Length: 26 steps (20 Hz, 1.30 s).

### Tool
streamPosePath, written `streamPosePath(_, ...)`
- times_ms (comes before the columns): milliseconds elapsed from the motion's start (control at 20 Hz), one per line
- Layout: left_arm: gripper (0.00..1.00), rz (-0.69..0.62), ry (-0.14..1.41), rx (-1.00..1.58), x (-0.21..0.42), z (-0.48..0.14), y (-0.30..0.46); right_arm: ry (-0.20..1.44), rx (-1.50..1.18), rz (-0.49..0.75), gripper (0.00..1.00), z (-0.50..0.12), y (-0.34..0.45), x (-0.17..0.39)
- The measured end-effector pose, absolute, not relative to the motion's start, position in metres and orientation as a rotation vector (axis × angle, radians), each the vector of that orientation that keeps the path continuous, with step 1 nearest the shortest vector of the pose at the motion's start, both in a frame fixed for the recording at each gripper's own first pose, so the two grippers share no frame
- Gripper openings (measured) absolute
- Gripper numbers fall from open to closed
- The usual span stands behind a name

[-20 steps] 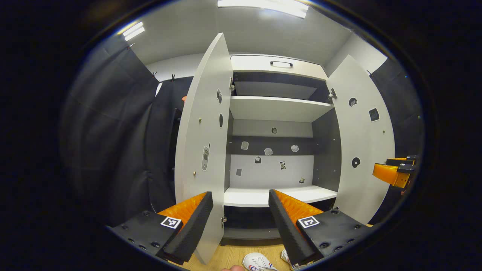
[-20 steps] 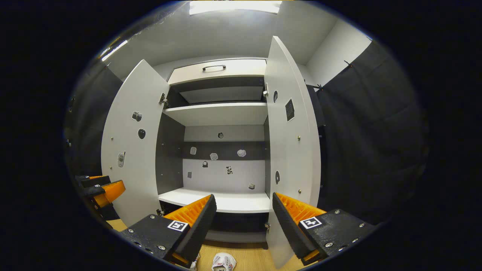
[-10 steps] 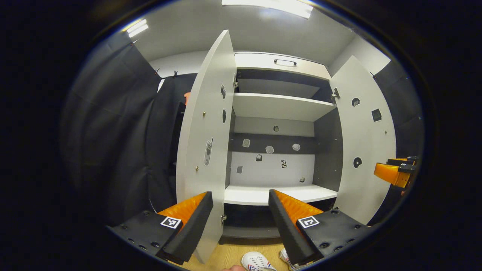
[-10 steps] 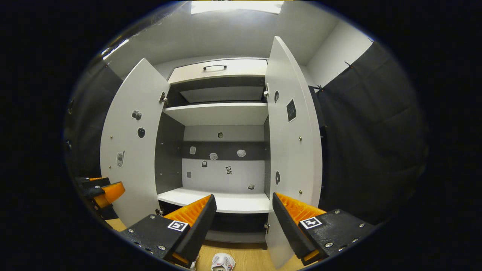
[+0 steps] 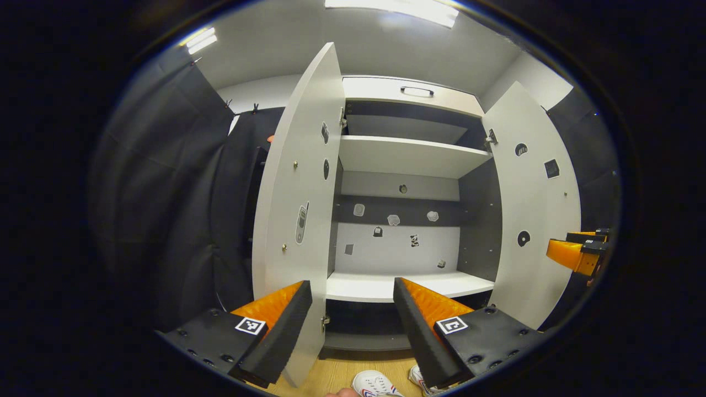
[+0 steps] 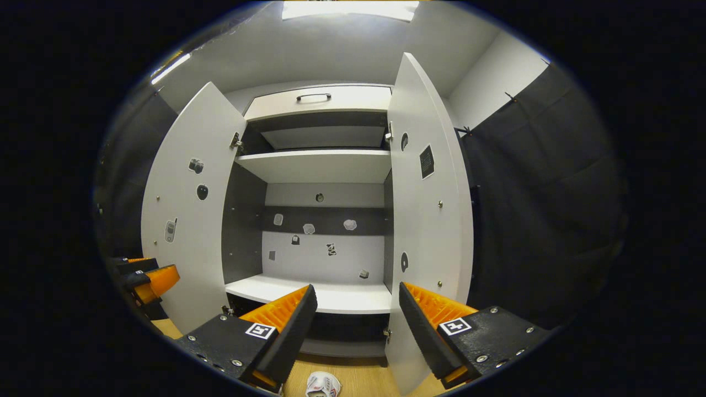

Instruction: Grab one shoe with the right hand and put it into the shoe cabinet, grab the other shoe with the left hand and put it into the shoe cabinet; then close the right door with the right hand and the left door with the left hand.

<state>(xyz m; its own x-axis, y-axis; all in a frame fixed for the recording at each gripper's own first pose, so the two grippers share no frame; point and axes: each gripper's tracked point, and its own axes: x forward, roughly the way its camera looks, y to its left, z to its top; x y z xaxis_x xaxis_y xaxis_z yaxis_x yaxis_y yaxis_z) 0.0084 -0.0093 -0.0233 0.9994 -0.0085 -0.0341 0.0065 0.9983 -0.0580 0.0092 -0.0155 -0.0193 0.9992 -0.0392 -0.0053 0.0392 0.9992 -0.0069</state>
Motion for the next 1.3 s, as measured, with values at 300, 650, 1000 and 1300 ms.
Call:
streamPosePath(300, 0.96, -0.008, 0.032, -0.063, 0.009, -0.025, -0.010, 0.064, -0.035, -0.021, 0.92, -0.058, -0.004, 0.024)
streamPosePath(650, 0.96, 0.007, 0.031, -0.074, 0.005, -0.028, -0.003, 0.227, -0.014, 0.029, 0.92, -0.149, 0.015, 0.030)
streamPosePath(1000, 0.96, 0.024, 0.034, -0.082, 0.002, -0.030, 0.004, 0.349, -0.038, 0.049, 0.93, -0.226, 0.020, 0.019)
streamPosePath(1300, 0.96, 0.023, 0.036, -0.088, 0.000, -0.030, 0.006, 0.483, -0.011, 0.055, 0.93, -0.281, 0.022, -0.006)
